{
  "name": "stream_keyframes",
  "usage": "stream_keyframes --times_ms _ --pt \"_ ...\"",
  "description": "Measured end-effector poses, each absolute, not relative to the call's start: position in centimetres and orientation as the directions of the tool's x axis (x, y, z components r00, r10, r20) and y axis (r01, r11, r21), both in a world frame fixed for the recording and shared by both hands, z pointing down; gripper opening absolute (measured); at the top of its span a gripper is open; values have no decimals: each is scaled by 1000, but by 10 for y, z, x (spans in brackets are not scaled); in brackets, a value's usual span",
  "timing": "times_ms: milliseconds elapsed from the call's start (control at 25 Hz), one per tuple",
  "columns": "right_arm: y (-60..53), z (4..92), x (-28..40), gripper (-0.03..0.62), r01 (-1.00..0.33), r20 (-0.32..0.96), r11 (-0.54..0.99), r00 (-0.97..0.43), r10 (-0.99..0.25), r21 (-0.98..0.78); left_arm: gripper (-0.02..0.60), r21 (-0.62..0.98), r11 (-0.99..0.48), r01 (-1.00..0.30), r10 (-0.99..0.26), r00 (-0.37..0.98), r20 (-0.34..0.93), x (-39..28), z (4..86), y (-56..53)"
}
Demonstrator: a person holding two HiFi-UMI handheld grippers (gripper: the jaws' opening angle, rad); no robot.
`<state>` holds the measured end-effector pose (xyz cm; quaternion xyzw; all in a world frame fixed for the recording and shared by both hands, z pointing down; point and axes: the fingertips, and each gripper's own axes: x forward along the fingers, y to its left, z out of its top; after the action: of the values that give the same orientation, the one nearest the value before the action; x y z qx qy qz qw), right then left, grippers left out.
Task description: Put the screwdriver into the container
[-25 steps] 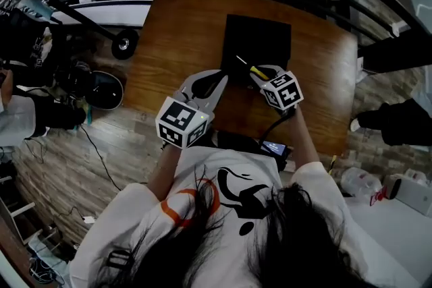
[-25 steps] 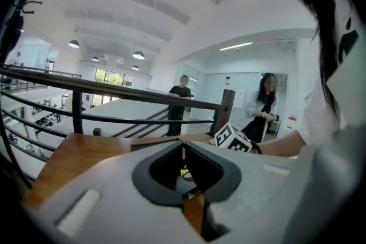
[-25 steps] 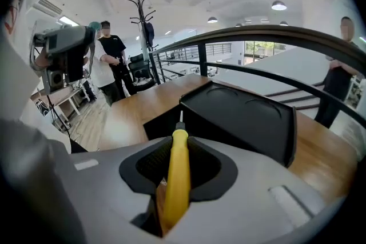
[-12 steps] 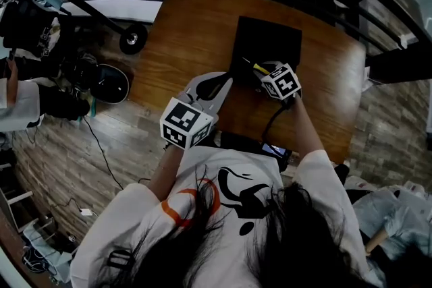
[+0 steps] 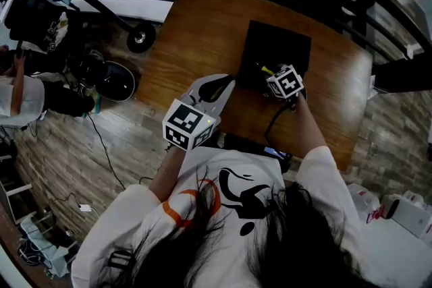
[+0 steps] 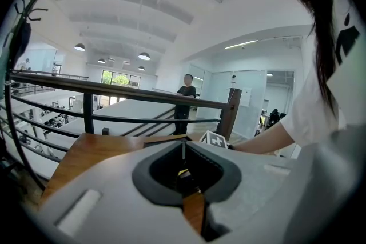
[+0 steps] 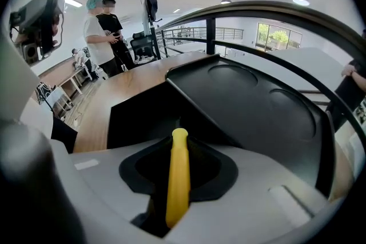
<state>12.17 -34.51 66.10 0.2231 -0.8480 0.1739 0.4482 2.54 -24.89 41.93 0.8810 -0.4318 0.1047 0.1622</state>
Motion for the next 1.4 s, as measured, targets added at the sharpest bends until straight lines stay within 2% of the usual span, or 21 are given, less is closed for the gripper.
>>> stream_keyframes --times_ms 400,600,720,1120,1400 --pt "-345 669 131 111 -555 867 827 -451 -212 -86 0 197 -573 -796 -724 604 333 22 422 -249" --pt "-342 669 132 177 -574 860 807 -473 -191 -137 0 199 -582 -789 -716 612 335 26 424 -248" --pt "-340 669 132 193 -582 862 801 -471 -189 -142 0 198 -586 -786 -712 616 337 26 424 -248" --pt "-343 646 133 172 -616 828 775 -502 -248 -141 0 206 -599 -774 -696 630 343 23 423 -248" --pt "-337 600 133 156 -683 731 709 -572 -372 -174 1 213 -613 -761 -685 646 338 17 421 -244"
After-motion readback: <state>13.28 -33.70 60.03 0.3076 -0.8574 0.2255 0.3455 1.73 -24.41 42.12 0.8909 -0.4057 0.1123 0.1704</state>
